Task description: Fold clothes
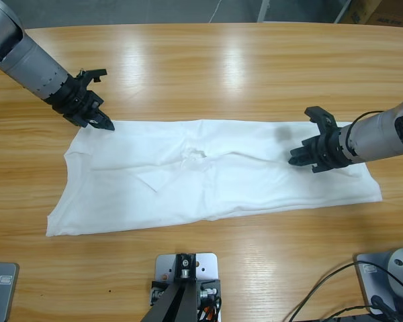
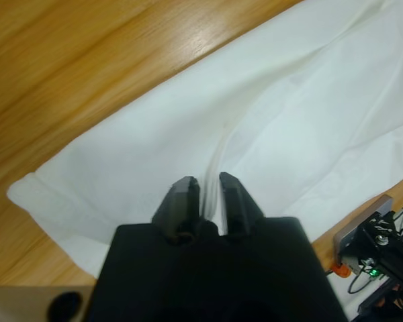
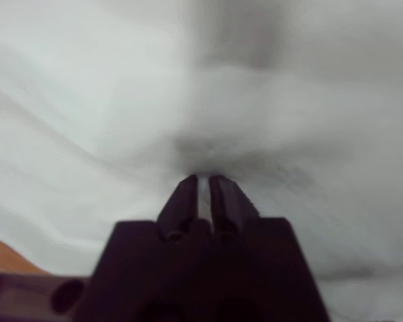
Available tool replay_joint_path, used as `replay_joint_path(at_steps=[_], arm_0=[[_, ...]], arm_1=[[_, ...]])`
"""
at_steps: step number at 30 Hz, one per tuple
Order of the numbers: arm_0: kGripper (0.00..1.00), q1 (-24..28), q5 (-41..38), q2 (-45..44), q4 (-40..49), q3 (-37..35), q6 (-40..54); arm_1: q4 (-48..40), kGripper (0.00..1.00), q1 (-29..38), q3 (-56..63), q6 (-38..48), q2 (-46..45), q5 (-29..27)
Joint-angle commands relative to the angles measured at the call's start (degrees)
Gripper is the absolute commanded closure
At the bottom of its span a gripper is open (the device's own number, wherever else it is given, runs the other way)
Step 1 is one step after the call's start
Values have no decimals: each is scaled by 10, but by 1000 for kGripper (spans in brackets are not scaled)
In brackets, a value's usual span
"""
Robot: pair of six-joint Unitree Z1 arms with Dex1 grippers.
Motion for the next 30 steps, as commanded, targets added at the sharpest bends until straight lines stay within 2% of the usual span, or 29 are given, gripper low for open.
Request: replay_joint_path(at_steps=[1,3,4,9,10,11,12,13,14,15,16,17,18,23,26,30], arm_0=[[32,-10,124,-110,5,20,10],[32,-24,134,-152,6,22,10],[33,-33,135,-169,8,25,10],[36,-90,136,-218,25,60,2],[36,-111,135,-214,24,68,-1],[36,-139,134,-205,23,73,-5],[36,-168,135,-192,20,75,-11],[36,-196,135,-177,13,77,-17],[36,-218,136,-158,-2,81,-25],[36,-234,138,-140,-22,87,-31],[36,-245,142,-120,-41,91,-34],[36,-252,149,-103,-57,91,-34],[36,-257,155,-87,-73,89,-30],[36,-258,165,-5,-99,43,57],[36,-252,168,17,-98,26,71],[36,-251,167,28,-98,23,70]], arm_1=[[78,15,-4,-6,-15,-89,-68],[161,131,3,-57,-15,-146,-82],[203,137,9,-85,-15,-169,-94],[327,7,18,-182,-18,-238,-117],[339,4,18,-188,-23,-233,-132],[348,45,18,-187,-32,-221,-149],[356,139,18,-186,-37,-199,-163],[360,163,17,-185,-37,-178,-181],[359,231,9,-183,-37,-163,-193],[359,374,-4,-183,-37,-149,-201],[358,560,-22,-183,-37,-141,-207],[355,691,-45,-183,-34,-137,-205],[351,722,-73,-182,-27,-135,-196],[354,731,-226,-156,7,-142,-125],[335,731,-258,-124,50,-132,-88],[275,731,-290,-96,62,-75,-55]])
